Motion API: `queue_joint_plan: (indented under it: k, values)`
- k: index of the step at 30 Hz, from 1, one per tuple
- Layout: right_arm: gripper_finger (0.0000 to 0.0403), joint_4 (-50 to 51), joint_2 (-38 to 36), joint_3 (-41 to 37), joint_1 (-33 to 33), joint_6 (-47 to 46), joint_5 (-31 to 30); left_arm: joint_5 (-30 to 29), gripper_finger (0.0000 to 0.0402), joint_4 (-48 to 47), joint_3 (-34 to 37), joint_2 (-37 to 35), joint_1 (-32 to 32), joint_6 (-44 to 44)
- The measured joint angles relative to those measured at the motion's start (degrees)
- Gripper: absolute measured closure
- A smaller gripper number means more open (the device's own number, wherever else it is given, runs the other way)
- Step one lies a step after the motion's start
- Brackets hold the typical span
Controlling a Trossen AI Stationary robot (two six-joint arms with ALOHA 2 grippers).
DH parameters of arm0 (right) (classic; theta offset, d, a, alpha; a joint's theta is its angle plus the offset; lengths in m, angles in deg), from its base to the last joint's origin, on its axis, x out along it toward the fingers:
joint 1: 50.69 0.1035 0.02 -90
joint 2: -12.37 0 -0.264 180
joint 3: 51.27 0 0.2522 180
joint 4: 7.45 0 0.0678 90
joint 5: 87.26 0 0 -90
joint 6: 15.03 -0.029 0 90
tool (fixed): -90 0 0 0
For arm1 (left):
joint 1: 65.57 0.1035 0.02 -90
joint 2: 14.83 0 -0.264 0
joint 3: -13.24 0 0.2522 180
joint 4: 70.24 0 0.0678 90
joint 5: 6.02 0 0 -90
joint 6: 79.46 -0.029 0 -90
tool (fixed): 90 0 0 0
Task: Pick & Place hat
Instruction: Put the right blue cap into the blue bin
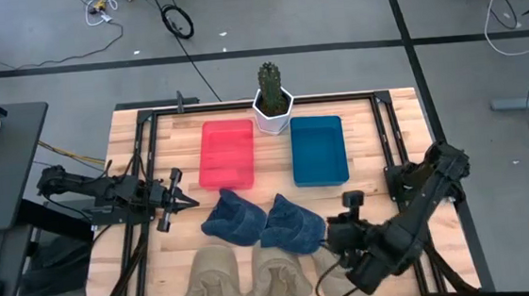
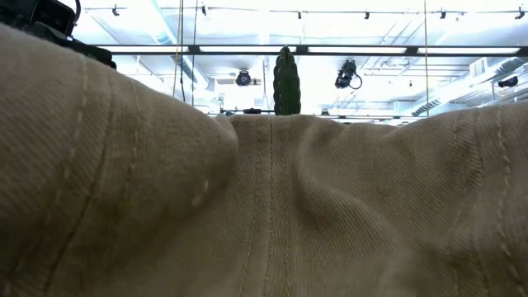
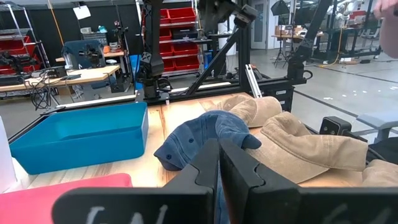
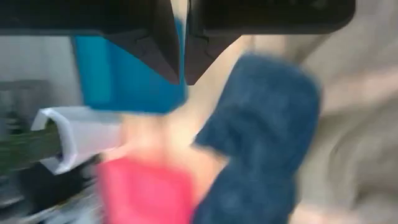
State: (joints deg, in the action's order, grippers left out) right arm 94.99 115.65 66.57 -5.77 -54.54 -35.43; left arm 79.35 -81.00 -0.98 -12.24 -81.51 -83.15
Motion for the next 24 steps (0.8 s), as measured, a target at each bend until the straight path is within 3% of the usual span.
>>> queue_joint_plan:
  k: [3, 8, 14, 20, 24]
  values:
    - [0.0378, -4.8, 0.0, 0.0, -2.5, 5.5, 6.0, 0.0, 0.0381, 0.0, 0.0, 0.0, 0.0, 0.0]
    - [0.0378, -11.8, 0.0, 0.0, -6.5, 14.2, 9.6, 0.0, 0.0381, 0.0, 0.0, 0.0, 0.0, 0.0]
    - [0.0368, -12.8, 0.0, 0.0, -10.1, 21.5, 11.7, 0.0, 0.0381, 0.0, 0.0, 0.0, 0.0, 0.0]
    - [0.0301, -13.9, 0.6, 0.0, -13.5, 26.4, 12.3, 0.0, 0.0381, 0.0, 0.0, 0.0, 0.0, 0.0]
    - [0.0232, -16.7, 0.7, 0.0, -16.0, 27.5, 18.6, 0.0, 0.0381, 0.0, 0.0, 0.0, 0.0, 0.0]
